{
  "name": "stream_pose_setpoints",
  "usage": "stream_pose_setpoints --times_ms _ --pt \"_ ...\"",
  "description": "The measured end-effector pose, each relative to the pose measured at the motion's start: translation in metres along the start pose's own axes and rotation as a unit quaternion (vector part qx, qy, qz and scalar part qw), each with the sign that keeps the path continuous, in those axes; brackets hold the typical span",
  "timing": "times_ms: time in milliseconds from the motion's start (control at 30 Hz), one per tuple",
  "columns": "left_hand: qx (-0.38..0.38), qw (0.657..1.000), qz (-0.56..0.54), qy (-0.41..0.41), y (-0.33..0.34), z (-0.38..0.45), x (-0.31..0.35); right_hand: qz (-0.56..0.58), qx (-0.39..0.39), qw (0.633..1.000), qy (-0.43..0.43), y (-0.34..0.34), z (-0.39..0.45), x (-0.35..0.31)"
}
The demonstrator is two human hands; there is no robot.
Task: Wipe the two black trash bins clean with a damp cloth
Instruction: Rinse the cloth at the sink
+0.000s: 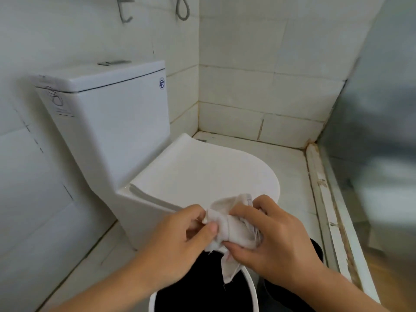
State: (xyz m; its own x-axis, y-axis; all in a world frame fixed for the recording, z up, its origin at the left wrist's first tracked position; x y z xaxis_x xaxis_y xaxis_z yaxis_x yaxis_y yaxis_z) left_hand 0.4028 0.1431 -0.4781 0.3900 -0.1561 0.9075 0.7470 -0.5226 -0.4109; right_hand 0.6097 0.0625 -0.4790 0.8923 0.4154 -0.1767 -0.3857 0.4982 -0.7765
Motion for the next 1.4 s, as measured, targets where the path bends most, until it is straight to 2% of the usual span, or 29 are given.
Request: stream_pose_setpoints --times_ms 200,333,433,500,600,667,767,833,933,1067,1200,1333,1400 --pt "0.06 0.998 0.029 0.014 -0.002 0.046 -0.019 0.005 -0.003 1.0 0.02 0.039 0.031 0.035" --pt "0.057 0.995 -0.038 -0.067 -0.01 0.068 -0.011 0.008 -0.022 0.999 0.038 0.043 0.06 0.044" --pt "0.089 0.985 -0.083 -0.12 -0.024 0.076 0.02 0.019 -0.03 0.998 0.059 0.028 0.093 0.042" --pt "0.076 0.978 -0.105 -0.161 -0.038 0.08 0.045 0.024 -0.044 0.997 0.065 0.01 0.114 0.036" --pt "0.019 0.942 -0.226 -0.249 -0.06 0.079 0.096 0.019 -0.068 0.996 0.061 -0.033 0.144 0.02" --pt "-0.006 0.916 -0.264 -0.303 -0.072 0.07 0.136 0.028 -0.104 0.993 0.056 -0.068 0.165 0.004" --pt "0.009 0.886 -0.321 -0.335 -0.095 0.047 0.187 0.123 -0.149 0.98 0.04 -0.129 0.192 -0.034" --pt "0.024 0.878 -0.337 -0.338 -0.118 0.029 0.221 0.209 -0.151 0.965 0.053 -0.173 0.206 -0.057" --pt "0.037 0.878 -0.358 -0.314 -0.154 0.001 0.277 0.326 -0.083 0.934 0.122 -0.232 0.223 -0.084" --pt "0.033 0.878 -0.394 -0.271 -0.19 -0.027 0.348 0.44 0.005 0.861 0.256 -0.292 0.261 -0.103" --pt "0.052 0.881 -0.41 -0.23 -0.217 -0.043 0.404 0.427 -0.066 0.877 0.208 -0.334 0.314 -0.101" --pt "0.089 0.877 -0.435 -0.182 -0.24 -0.066 0.443 0.366 -0.207 0.897 0.136 -0.357 0.36 -0.102" --pt "0.121 0.875 -0.442 -0.155 -0.253 -0.08 0.458 0.347 -0.254 0.897 0.098 -0.364 0.382 -0.109"
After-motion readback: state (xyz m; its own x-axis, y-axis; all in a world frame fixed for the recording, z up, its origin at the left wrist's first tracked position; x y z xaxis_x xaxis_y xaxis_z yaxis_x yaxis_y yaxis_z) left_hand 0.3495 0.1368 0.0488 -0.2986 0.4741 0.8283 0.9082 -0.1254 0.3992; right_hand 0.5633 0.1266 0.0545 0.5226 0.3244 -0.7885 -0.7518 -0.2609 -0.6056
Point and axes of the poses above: each hand's wrist, its own z-axis towards the middle knuckle, its own y-axis out of the palm, x = y × z, the point moved 1 cm from there along z, towards the middle knuckle, and after that the axes turned 15 degrees about -y, right-handed, at the moved point
